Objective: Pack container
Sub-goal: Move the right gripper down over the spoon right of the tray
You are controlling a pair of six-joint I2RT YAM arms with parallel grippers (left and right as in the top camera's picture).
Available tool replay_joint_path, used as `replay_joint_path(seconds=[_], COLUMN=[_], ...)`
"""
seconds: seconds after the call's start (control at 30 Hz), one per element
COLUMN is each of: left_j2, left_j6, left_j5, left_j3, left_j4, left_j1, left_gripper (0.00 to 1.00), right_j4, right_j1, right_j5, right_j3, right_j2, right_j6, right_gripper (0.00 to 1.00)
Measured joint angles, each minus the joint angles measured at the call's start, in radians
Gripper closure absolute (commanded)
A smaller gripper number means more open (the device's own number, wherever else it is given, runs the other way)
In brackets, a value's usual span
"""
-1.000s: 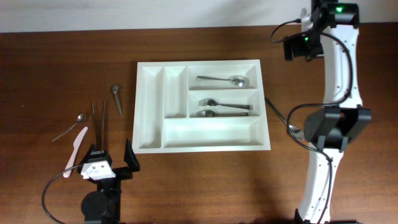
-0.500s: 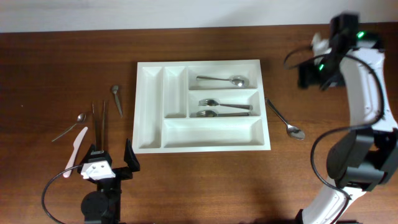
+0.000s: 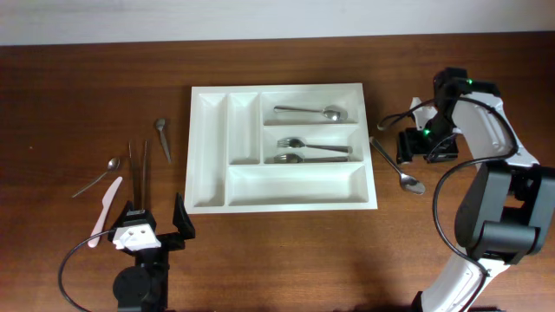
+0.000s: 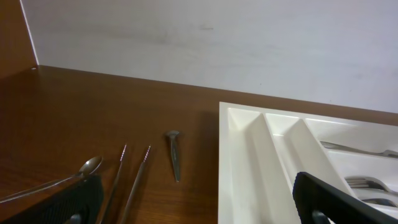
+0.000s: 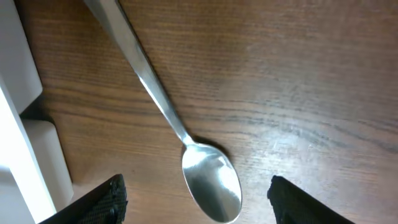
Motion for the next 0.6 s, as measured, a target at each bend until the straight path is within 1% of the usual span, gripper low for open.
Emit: replay_joint_path(seconds=[0.17, 0.43, 0.6], left_j2=[0.000, 0.000, 0.000], left_j6=[0.000, 0.000, 0.000], left_j5=[0.000, 0.000, 0.000], left_j3=[0.000, 0.000, 0.000], left_j4=[0.000, 0.000, 0.000], left_j1=[0.000, 0.000, 0.000], left_gripper=[0.01, 0.01, 0.01], right_j4=[0.054, 0.147, 0.165], right_j1=[0.000, 0.000, 0.000], right_j5=[0.000, 0.000, -0.001], right_j3=[-0.021, -0.121, -0.146], right_j2=[0.000, 0.000, 0.000], right_j6=[-0.031, -0.087, -0.106], right_gripper=[0.27, 0.27, 0.29])
